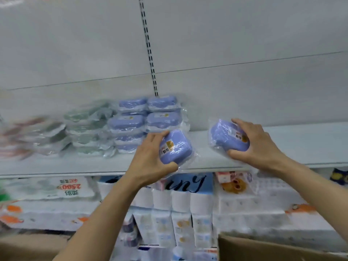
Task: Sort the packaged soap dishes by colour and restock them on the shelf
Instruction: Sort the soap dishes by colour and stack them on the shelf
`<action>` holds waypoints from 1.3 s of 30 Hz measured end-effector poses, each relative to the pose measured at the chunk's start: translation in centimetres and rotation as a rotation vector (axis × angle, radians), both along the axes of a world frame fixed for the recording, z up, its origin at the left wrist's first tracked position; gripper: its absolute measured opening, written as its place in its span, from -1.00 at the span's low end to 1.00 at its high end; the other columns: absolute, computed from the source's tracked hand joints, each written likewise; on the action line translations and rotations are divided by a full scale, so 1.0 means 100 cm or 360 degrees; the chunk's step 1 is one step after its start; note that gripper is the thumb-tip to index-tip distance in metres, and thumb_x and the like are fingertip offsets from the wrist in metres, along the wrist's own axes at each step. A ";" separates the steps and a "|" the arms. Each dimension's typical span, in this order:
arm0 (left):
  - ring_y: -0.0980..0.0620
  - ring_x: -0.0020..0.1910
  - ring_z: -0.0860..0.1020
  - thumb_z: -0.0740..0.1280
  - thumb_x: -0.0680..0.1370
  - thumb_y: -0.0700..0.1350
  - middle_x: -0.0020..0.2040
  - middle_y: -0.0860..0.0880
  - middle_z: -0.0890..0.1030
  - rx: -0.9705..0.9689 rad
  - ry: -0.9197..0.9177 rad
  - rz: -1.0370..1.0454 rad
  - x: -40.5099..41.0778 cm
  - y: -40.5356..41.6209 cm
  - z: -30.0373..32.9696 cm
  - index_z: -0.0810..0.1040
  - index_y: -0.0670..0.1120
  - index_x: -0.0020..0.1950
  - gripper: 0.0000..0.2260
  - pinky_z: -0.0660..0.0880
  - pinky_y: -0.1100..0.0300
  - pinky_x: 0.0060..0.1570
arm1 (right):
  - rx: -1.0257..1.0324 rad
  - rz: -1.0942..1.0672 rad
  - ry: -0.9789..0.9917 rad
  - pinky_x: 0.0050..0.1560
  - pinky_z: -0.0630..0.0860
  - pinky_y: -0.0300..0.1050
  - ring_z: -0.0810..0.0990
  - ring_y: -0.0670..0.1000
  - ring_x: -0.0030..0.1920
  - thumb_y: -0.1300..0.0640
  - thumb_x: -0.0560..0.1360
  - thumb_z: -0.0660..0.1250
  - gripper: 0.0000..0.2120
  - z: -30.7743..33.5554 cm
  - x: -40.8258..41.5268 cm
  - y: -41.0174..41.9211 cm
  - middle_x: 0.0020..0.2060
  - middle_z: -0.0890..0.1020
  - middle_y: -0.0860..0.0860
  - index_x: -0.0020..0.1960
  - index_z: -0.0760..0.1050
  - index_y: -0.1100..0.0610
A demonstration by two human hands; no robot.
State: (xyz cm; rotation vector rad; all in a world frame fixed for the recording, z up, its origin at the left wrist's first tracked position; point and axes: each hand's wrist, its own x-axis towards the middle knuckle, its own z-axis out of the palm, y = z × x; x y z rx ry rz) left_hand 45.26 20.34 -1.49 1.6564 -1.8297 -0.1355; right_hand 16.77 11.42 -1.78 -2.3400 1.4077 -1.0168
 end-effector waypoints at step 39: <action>-0.15 0.43 0.33 0.61 0.16 0.24 0.48 -0.06 0.35 -0.0450 -0.1226 -0.0090 0.254 -0.169 0.021 0.09 0.04 0.55 0.11 0.25 -0.23 0.42 | -0.0673 0.0091 0.0825 0.28 0.40 0.26 0.18 0.19 0.41 -0.22 0.18 0.58 0.07 0.021 0.241 -0.133 0.50 0.20 0.15 0.49 0.04 -0.05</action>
